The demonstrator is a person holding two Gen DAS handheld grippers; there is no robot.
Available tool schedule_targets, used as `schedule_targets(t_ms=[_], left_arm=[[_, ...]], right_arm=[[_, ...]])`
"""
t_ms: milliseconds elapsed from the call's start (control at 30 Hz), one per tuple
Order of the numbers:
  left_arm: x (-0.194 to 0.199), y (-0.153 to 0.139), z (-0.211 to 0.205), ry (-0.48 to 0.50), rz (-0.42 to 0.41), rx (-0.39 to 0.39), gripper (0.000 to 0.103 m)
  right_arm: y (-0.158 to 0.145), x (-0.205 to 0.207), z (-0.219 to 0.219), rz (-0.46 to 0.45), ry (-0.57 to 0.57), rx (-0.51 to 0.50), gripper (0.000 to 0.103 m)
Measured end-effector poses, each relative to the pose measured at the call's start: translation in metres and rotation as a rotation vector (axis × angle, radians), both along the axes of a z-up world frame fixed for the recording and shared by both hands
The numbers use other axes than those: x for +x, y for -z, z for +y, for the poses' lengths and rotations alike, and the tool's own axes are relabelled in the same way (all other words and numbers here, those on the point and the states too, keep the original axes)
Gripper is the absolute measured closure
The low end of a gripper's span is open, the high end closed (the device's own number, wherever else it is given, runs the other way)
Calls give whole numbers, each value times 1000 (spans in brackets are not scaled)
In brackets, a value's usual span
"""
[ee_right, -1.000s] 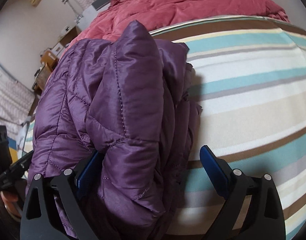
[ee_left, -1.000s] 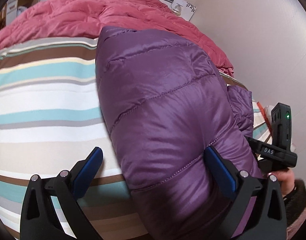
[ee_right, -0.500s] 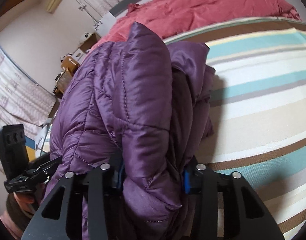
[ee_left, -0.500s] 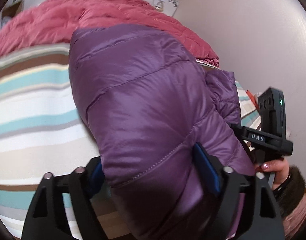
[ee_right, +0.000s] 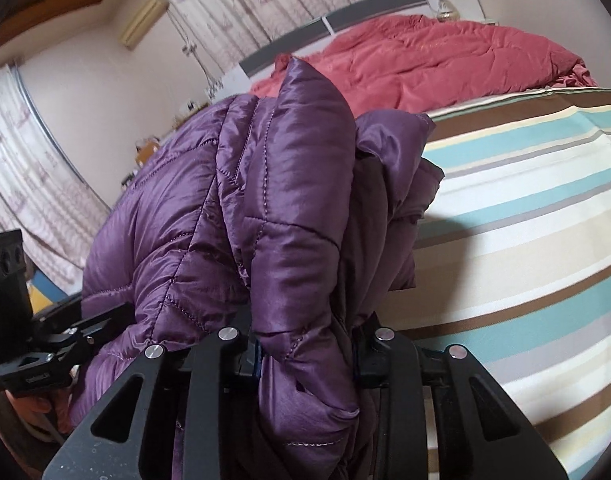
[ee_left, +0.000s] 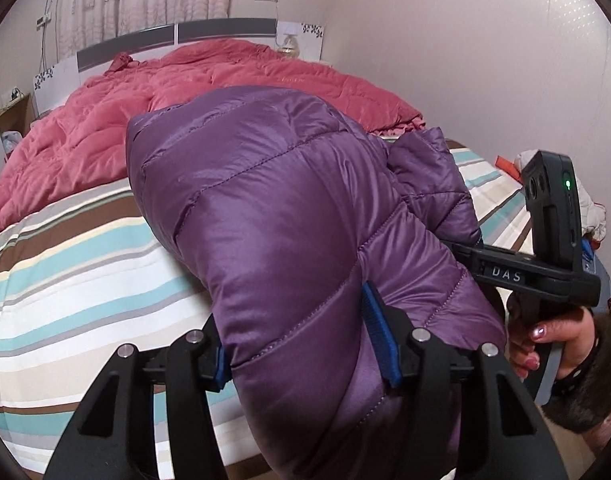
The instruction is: Fold large clothes
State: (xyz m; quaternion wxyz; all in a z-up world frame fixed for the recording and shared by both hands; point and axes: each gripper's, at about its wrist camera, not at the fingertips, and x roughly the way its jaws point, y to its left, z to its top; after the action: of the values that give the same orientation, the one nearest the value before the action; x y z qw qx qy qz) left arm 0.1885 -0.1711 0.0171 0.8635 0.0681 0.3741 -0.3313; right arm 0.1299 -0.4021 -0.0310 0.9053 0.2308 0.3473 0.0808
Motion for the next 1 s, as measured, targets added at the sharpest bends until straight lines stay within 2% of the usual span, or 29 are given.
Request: schedule_targets(t_ms=[267,500,767,1000], left_arm=[[-27,-37,40,-41,-82,-51,48],[-41,-57,97,-121,-118,-88,48],[-39,-58,157,-214,-151,-94,47],[-27,-49,191,-276,-159,-79,47]], right_arm=[[-39,-20,33,-136,-3,-3,73],[-62,-6,80,-194,-77,2,73],[-69,22,127,-216,-153,7,73],[-64,38,164,-217,-187,15,73]])
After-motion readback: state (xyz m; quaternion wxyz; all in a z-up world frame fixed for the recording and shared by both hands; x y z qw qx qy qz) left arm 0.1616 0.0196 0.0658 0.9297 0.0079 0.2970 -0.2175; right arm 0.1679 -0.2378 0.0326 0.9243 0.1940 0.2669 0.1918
